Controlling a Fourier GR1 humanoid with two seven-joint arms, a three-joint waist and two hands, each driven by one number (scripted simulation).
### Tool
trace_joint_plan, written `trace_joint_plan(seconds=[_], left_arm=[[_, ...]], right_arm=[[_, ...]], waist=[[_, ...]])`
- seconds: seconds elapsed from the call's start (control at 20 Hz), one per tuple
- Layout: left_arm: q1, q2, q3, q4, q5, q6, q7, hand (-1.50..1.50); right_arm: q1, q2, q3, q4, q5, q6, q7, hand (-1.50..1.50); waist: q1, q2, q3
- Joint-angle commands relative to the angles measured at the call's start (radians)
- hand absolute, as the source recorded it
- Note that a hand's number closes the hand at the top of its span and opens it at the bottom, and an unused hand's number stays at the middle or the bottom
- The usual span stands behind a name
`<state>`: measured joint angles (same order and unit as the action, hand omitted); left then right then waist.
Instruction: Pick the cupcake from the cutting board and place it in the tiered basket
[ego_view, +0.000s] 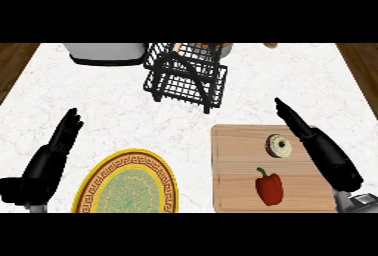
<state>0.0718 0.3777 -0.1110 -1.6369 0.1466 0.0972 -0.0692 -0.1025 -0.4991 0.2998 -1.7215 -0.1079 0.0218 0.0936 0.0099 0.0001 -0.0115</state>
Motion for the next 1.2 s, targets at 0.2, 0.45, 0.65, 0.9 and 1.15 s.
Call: trace_joint_plan(seconds=[0.2, 0.45, 0.65, 0.9, 1.15], left_arm=[[0.106, -0.054, 0.029, 0.118, -0.029, 0.112, 0.048, 0.0], [0.139, -0.106, 0.032, 0.137, 0.001, 0.142, 0.076, 0.0], [0.111, -0.119, 0.01, 0.146, -0.029, 0.162, 0.095, 0.0], [0.069, -0.152, -0.045, 0.17, -0.094, 0.191, 0.102, 0.0], [0.032, -0.156, -0.047, 0.192, -0.091, 0.175, 0.1, 0.0]], right_arm=[[0.002, -0.004, -0.367, -0.007, 0.151, -0.445, 0.036, 1.5], [0.091, 0.142, -0.615, 0.085, 0.169, -0.823, 0.133, -1.5], [0.21, 0.34, -0.583, -0.083, 0.261, -1.045, 0.014, -1.5], [0.449, 0.462, -0.356, -0.268, 0.507, -1.062, 0.191, -1.5], [0.548, 0.44, -0.218, -0.2, 0.638, -0.858, 0.408, -1.5]], waist=[[-0.082, -0.012, 0.009], [-0.173, -0.016, 0.015], [-0.107, -0.014, 0.011], [-0.039, -0.002, 0.006], [-0.012, 0.012, 0.002]])
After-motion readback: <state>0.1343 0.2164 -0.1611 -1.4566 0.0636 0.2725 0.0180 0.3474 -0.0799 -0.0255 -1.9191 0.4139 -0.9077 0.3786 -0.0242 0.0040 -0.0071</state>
